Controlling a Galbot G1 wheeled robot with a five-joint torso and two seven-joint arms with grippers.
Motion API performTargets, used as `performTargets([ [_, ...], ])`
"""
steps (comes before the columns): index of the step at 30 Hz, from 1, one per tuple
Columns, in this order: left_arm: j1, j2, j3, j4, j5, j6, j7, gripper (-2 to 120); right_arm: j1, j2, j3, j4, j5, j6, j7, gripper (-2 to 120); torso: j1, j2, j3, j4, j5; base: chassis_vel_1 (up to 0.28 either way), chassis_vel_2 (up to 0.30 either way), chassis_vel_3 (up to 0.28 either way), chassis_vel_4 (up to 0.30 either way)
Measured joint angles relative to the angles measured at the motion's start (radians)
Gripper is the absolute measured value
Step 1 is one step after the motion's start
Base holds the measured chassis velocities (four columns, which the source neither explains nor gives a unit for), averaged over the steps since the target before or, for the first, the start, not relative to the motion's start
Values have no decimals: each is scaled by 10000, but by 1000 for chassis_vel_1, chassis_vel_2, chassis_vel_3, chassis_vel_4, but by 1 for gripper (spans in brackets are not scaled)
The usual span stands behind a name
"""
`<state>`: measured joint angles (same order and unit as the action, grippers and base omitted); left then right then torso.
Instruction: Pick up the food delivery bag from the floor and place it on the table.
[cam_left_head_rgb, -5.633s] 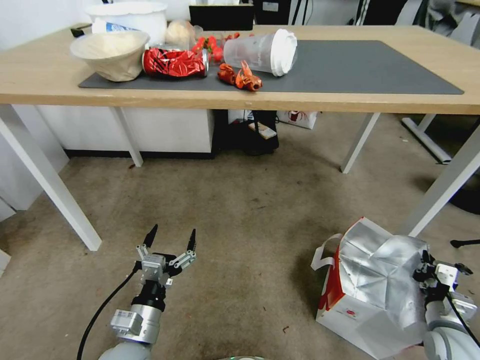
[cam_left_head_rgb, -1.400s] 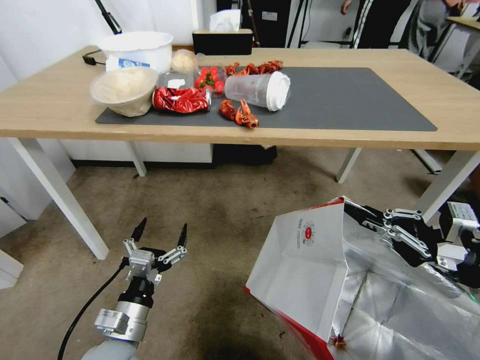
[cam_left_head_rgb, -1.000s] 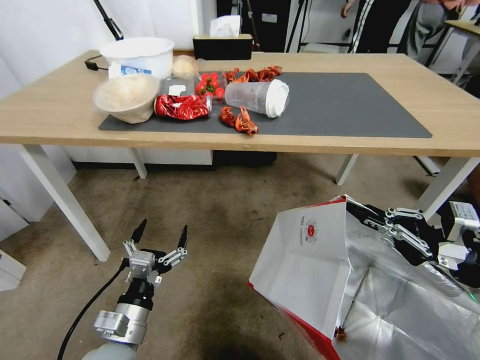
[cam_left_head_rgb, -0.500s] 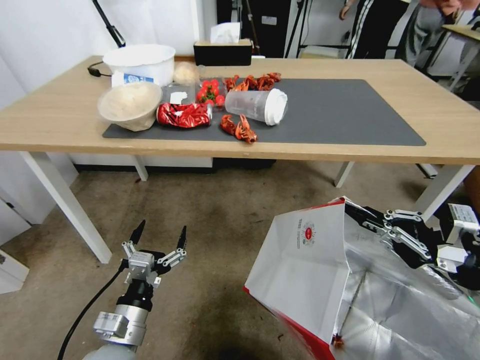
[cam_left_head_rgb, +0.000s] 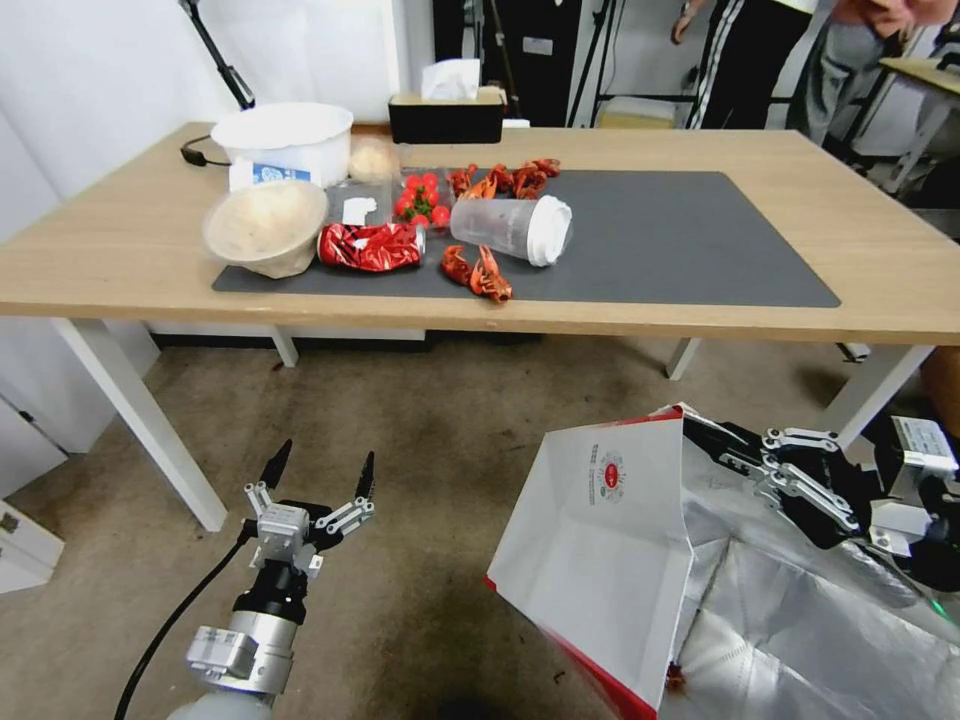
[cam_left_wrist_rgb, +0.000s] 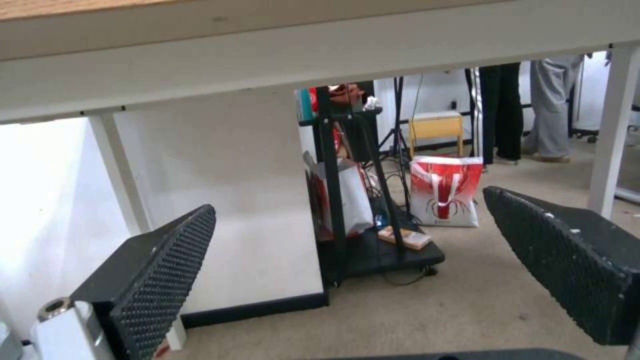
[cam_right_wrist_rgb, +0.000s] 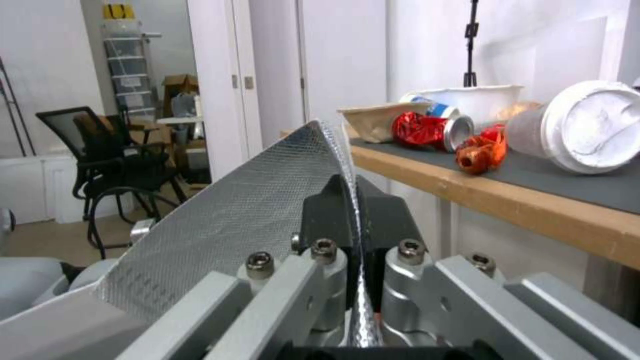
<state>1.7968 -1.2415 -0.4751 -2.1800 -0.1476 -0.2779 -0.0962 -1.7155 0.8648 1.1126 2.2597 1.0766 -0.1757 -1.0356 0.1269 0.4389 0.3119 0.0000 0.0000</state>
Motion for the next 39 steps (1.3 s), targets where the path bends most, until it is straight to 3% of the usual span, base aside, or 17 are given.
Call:
performTargets([
  [39,204,-62,71,-223,166,-34,-166,100,-363,274,313,195,-44,50,-263,0,619,1654,1037,0,0,0,0,0,0],
])
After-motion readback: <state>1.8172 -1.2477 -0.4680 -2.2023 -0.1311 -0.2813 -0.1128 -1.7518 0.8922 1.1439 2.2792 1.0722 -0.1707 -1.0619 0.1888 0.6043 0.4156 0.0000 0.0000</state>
